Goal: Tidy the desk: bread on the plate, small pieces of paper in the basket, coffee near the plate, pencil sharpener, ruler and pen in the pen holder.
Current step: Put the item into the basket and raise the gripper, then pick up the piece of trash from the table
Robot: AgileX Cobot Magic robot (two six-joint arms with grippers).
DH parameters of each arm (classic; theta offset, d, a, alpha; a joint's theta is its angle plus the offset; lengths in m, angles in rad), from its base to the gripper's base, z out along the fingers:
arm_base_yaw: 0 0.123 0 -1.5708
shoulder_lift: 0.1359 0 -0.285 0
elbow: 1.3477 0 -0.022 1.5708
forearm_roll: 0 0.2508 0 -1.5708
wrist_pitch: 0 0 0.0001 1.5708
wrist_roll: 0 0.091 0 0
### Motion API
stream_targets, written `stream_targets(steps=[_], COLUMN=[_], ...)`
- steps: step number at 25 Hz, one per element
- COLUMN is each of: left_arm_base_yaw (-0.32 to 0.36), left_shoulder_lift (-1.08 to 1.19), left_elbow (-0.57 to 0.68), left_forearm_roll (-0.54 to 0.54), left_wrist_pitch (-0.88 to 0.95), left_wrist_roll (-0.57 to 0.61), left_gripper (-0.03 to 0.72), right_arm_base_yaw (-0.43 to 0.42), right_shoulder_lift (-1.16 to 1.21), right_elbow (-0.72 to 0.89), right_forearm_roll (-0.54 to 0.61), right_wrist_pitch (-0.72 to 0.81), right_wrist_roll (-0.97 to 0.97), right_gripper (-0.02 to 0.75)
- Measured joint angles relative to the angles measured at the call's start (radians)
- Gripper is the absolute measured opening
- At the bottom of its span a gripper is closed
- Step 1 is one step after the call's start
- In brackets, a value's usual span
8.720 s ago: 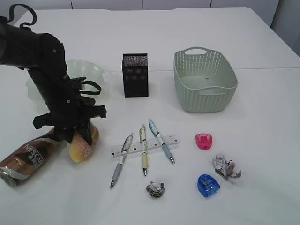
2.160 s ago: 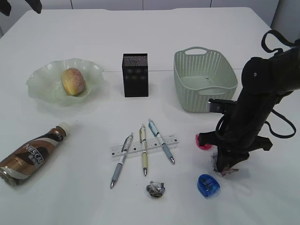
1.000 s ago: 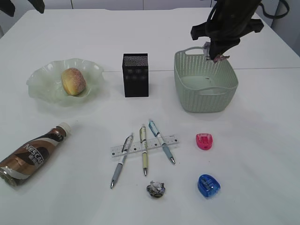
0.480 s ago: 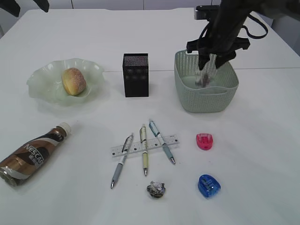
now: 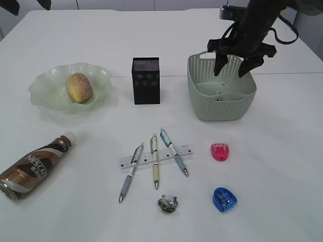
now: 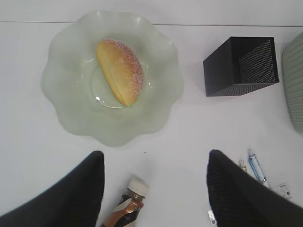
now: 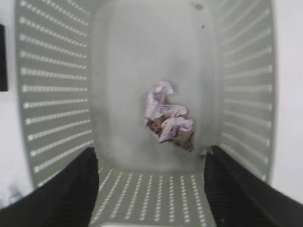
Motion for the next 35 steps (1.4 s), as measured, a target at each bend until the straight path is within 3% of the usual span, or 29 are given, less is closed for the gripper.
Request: stream_targets(steps=[9,14,19,26,35], left_arm_base_yaw=[0.000,0.000,0.000,0.000,0.000], left_shoulder_lift=[0.000,-0.002,-0.009,-0.009,-0.016], left_elbow=[0.000,0.000,0.000,0.000,0.000], left_forearm_roll=[0.000,0.000,-0.023,-0.037,-0.039], left_wrist_pitch=[0.000,0.000,0.000,0.002,0.002], left_wrist_roll=[0.000,0.000,0.000,0.000,0.012], left_gripper=[0.496,0.496,0.496,0.496,0.496], right_arm_base_yaw=[0.000,0.030,0.166,0.395,0.428], right_shoulder_lift=[-0.168,-0.326,-0.494,-0.594,-0.533], right_elbow=[0.010,0.111,0.315,0.587,0.771], right_forearm_roll=[0.096,0.150,0.150,0.043,0.035], right_wrist_pitch=[0.031,0.033,0.033,0.033,0.030], right_wrist_roll=[-0.025,-0.032,-0.034,-0.036,-0.037], right_gripper=[0.492,0.491,0.491,0.490,0.489])
